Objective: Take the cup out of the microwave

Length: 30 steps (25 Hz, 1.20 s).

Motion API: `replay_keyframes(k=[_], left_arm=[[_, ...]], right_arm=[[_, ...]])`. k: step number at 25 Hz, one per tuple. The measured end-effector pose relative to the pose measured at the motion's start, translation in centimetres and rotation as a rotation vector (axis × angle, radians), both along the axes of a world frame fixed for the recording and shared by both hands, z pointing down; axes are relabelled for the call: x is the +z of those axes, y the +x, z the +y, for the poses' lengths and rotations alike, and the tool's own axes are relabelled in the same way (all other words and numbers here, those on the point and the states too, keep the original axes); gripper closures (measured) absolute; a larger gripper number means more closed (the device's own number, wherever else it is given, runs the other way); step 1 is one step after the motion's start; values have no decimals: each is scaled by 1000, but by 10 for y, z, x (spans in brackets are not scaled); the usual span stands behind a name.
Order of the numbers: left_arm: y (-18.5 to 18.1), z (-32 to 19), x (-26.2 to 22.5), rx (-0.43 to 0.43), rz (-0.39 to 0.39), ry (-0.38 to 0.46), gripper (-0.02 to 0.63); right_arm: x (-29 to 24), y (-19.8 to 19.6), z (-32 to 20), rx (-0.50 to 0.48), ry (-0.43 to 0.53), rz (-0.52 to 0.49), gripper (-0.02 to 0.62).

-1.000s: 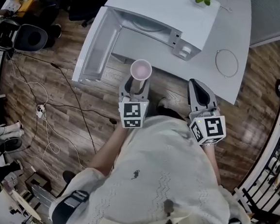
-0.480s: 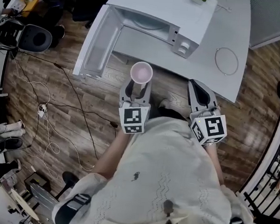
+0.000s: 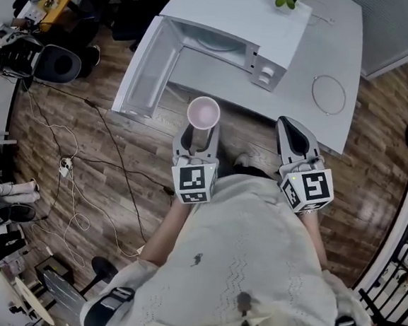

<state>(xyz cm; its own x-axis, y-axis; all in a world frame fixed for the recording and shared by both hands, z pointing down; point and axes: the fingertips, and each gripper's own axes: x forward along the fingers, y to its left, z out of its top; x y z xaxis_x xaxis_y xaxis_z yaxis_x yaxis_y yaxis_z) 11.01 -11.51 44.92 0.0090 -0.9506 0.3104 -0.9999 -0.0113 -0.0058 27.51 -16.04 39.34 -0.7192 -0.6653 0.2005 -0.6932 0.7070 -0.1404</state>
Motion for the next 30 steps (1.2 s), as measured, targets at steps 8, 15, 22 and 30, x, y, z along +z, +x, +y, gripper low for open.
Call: replay_keyframes(k=[8, 15, 22, 30], left_arm=[[6, 3, -34, 16, -12, 58, 370], [3, 3, -60, 4, -39, 89, 370], [-2, 5, -78, -22, -41, 105, 370], [6, 1, -79, -4, -49, 103, 370]], right_arm=[[-35, 3, 1, 0, 65, -38, 588], [-58, 12, -7, 10, 125, -36, 588], [-77, 21, -9, 11, 165, -36, 588], [-80, 22, -2, 10, 156, -70, 588]])
